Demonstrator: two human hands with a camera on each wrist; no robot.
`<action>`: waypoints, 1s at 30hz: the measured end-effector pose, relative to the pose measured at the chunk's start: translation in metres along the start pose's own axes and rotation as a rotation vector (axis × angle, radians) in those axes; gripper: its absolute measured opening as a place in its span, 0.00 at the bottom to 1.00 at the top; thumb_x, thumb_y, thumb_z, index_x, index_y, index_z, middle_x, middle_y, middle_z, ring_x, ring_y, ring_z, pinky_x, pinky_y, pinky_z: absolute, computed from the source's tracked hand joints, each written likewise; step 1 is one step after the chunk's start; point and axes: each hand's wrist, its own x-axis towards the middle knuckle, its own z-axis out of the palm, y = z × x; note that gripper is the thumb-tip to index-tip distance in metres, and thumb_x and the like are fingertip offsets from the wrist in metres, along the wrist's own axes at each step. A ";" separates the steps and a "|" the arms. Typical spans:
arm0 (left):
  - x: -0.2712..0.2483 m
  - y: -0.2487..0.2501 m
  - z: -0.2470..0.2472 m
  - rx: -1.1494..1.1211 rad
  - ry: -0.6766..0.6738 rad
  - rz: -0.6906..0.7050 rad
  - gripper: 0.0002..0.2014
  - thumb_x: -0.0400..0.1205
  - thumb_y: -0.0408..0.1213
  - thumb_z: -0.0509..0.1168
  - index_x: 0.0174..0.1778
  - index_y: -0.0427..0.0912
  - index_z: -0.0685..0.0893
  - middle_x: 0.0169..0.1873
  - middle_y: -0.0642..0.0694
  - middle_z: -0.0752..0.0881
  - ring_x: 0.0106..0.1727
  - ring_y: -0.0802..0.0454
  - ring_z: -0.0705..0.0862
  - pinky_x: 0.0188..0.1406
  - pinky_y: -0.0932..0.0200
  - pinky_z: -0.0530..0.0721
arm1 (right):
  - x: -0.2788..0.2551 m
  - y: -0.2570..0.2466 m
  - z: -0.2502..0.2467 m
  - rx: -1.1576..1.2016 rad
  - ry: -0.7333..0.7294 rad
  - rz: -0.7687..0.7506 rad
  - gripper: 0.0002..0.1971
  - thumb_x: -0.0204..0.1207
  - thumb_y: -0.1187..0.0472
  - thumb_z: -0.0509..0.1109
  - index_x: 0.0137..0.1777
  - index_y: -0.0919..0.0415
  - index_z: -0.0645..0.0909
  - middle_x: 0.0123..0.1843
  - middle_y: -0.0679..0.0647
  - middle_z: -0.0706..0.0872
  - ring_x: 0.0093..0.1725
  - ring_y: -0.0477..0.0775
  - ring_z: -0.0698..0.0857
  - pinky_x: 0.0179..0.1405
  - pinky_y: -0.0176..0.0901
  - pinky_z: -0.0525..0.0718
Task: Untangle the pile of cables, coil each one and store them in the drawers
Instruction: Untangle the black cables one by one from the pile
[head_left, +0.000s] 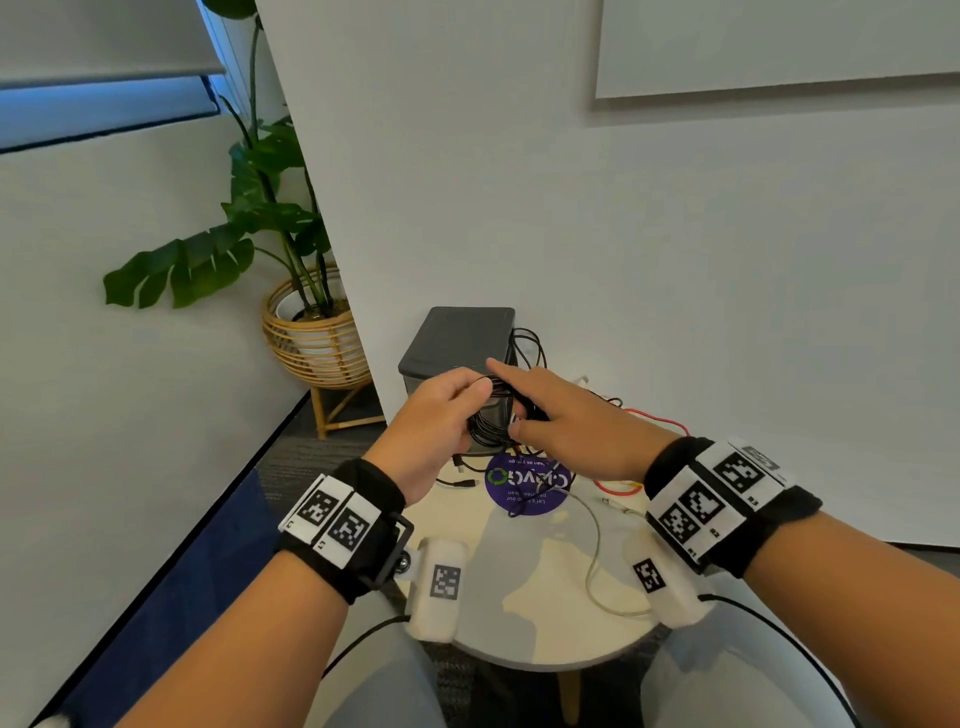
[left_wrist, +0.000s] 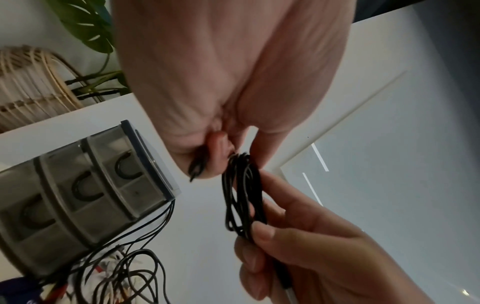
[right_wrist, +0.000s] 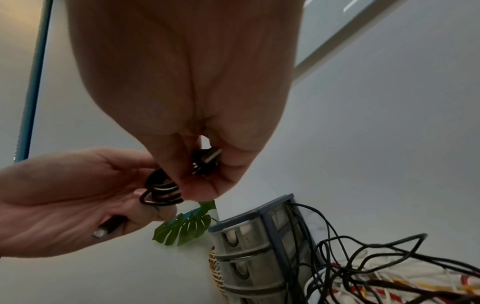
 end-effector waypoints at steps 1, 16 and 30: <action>0.000 -0.001 0.000 0.034 0.006 0.006 0.13 0.92 0.47 0.58 0.60 0.48 0.87 0.56 0.36 0.89 0.61 0.30 0.85 0.63 0.31 0.84 | 0.001 -0.002 0.001 -0.002 0.012 0.009 0.34 0.88 0.56 0.65 0.89 0.45 0.53 0.59 0.55 0.77 0.55 0.54 0.81 0.57 0.43 0.82; -0.003 0.003 -0.016 0.517 0.125 0.072 0.11 0.88 0.43 0.66 0.56 0.47 0.94 0.49 0.53 0.93 0.51 0.58 0.87 0.54 0.57 0.84 | 0.007 0.012 0.000 -0.262 0.194 -0.011 0.36 0.87 0.57 0.66 0.90 0.47 0.52 0.52 0.47 0.69 0.47 0.45 0.72 0.45 0.33 0.69; -0.010 0.007 0.009 -0.568 0.241 -0.036 0.04 0.84 0.29 0.70 0.53 0.33 0.86 0.42 0.42 0.92 0.50 0.48 0.94 0.46 0.67 0.89 | 0.002 0.005 -0.004 -0.290 0.179 -0.067 0.36 0.89 0.60 0.63 0.91 0.50 0.48 0.51 0.46 0.66 0.43 0.40 0.71 0.41 0.31 0.71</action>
